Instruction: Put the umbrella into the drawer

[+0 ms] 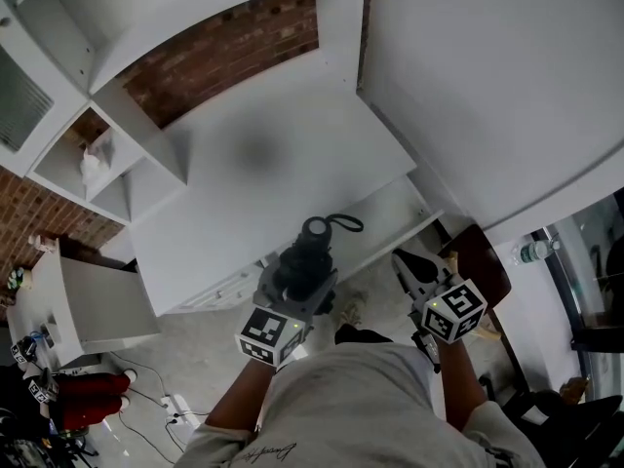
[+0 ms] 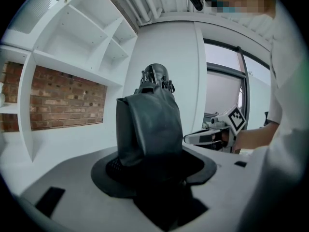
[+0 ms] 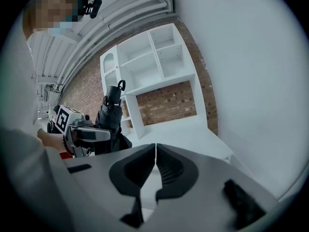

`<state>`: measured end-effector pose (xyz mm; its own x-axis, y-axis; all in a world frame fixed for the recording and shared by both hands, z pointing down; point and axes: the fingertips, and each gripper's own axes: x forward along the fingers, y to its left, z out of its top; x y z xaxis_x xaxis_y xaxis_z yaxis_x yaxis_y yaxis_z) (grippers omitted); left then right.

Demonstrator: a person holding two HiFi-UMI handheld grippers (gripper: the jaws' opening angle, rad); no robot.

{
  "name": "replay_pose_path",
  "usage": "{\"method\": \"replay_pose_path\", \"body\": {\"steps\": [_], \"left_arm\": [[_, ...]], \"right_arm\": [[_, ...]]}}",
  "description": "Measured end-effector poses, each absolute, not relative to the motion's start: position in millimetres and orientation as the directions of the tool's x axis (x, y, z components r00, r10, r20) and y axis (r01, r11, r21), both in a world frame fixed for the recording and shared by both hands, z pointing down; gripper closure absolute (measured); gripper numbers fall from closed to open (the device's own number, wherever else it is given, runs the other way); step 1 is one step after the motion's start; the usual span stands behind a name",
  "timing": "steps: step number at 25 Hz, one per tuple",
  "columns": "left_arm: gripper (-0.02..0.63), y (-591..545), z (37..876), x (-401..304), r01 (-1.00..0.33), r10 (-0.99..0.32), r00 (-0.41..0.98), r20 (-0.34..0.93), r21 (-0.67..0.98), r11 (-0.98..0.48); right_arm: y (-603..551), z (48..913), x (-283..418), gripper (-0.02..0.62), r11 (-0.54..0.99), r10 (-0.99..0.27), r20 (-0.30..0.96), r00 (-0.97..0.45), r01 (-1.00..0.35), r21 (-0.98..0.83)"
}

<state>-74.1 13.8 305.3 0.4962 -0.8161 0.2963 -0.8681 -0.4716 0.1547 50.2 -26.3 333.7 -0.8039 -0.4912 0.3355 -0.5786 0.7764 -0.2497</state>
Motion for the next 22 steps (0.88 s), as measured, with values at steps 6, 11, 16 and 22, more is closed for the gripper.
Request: {"method": "replay_pose_path", "body": {"steps": [6,11,16,22], "left_arm": [[0.333,-16.1,312.7,-69.8,-0.888,-0.830,0.460,0.314,0.135,-0.440],[0.333,-35.7,313.4,-68.3,-0.899,-0.838,0.437,0.326,0.129,-0.418],[0.333,-46.7,315.6,-66.2,-0.902,-0.835,0.431,0.343,0.132,-0.411],[0.333,-61.0,315.3,-65.6,-0.893,-0.818,0.447,0.362,0.134,-0.429]], "right_arm": [[-58.9,342.2,56.8,0.567,0.792,-0.461,0.334,-0.822,-0.551,-0.263],[-81.9,346.7,62.4,0.566,0.796,-0.448,0.328,-0.832,-0.538,-0.277],[-91.4,351.3,63.9,0.568,0.793,-0.440,0.325,-0.837,-0.532,-0.297],[-102.6,351.6,67.8,0.568,0.778,-0.454,0.332,-0.827,-0.549,-0.306]]}}
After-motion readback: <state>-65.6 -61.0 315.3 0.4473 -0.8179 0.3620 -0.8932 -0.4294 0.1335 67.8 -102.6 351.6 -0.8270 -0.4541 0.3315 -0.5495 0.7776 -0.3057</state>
